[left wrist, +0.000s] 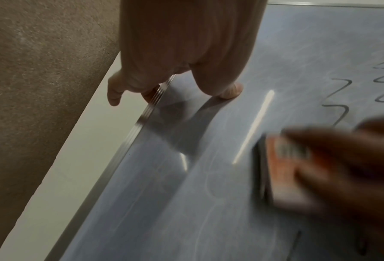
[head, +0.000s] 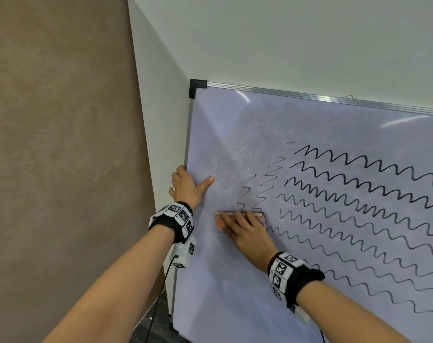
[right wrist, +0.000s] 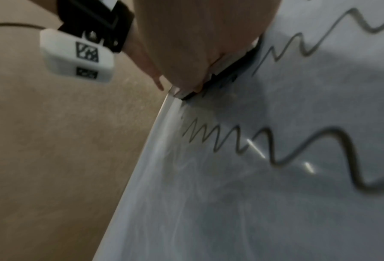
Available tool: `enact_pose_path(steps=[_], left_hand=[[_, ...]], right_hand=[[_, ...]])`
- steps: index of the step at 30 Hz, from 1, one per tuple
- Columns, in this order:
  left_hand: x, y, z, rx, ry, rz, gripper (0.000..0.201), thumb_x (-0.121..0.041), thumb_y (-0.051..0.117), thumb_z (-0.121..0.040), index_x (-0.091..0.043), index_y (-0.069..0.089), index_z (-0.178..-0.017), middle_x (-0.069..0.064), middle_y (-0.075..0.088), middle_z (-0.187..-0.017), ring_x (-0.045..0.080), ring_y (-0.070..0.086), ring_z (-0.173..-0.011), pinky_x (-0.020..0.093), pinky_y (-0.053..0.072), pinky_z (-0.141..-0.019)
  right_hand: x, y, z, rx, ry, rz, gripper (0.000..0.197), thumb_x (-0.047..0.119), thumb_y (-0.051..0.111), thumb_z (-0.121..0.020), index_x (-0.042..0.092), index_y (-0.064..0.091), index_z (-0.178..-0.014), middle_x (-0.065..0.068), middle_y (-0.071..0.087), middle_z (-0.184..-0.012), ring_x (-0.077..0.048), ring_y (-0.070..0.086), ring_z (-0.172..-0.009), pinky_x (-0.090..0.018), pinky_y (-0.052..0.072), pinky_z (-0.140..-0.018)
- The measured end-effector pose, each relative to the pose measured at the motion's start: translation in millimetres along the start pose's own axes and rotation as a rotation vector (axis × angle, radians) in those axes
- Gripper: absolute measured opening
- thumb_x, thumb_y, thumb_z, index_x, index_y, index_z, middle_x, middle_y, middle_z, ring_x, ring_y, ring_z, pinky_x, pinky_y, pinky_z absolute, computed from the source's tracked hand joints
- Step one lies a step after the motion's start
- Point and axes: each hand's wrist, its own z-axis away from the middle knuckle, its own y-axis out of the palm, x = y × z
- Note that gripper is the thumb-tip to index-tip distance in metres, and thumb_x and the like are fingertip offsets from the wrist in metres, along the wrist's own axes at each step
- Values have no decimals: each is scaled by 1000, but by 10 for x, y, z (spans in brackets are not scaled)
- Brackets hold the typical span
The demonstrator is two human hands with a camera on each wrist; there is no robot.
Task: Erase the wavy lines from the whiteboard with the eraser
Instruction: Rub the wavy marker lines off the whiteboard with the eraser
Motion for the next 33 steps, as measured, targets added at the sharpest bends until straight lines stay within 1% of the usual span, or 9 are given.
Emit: enact_pose_path(steps=[5,10,14,19,21,26,28,30,33], left_hand=[[0,9,19,-6,-4,-3,92,-59,68,-74,-8,28,-138,14,36,-137,33,36,-127,52,27,-105],[-18,-6,15,1,-12,-7,93,-60,68,-73,-8,27,-138,14,35,-138,33,35,-129,55,23,-107],[-26,-4,25,0,-11,-24,94,-60,68,-74,-6,26,-139,15,35,-139,33,35,-129,54,23,-107],[-25,8,20,-12,-10,-20,94,-59,68,-75,-6,26,-139,16,35,-139,34,34,-130,56,22,-108],[-25,8,21,-12,-14,-22,94,-59,68,-75,-6,26,-139,16,35,-139,34,33,-130,57,21,-108],[-27,12,21,-17,-12,-30,93,-59,67,-75,-6,26,-139,16,35,-139,34,34,-130,58,20,-108],[-32,16,24,-22,-10,-29,92,-59,67,-76,-6,26,-139,16,35,-139,34,34,-130,58,20,-108],[-34,23,35,-32,-8,-26,92,-58,67,-76,-6,26,-139,16,34,-139,34,34,-130,57,19,-108],[-27,34,49,-46,-9,-20,91,-58,67,-76,-7,27,-139,15,35,-139,34,34,-130,58,19,-108]], right_hand=[[-194,-88,-134,-79,136,-9,46,9,43,-82,11,61,-125,-10,53,-137,-37,39,-111,-49,29,-94],[18,41,219,6,-40,-20,52,14,57,-78,7,56,-130,-12,51,-136,-38,40,-112,-50,32,-93],[89,40,400,110,-153,-24,52,20,68,-74,12,61,-125,-10,51,-138,-37,41,-113,-50,33,-94],[-119,-87,71,-16,91,-12,49,11,46,-82,12,57,-129,-10,51,-139,-37,39,-112,-49,31,-96],[-134,-97,59,-20,122,-10,50,10,47,-80,12,58,-129,-10,51,-139,-38,39,-111,-50,30,-96],[168,9,455,134,-67,-58,53,19,64,-73,12,61,-126,-9,52,-137,-36,43,-112,-49,43,-93],[239,23,532,199,-95,-67,58,24,70,-73,10,59,-128,-8,52,-138,-35,42,-112,-49,40,-95],[204,14,450,169,-76,-56,58,21,67,-75,9,56,-131,-9,51,-138,-35,42,-112,-49,33,-96],[72,-75,163,44,18,-35,53,14,55,-76,9,58,-128,-9,51,-138,-36,42,-111,-49,30,-96]])
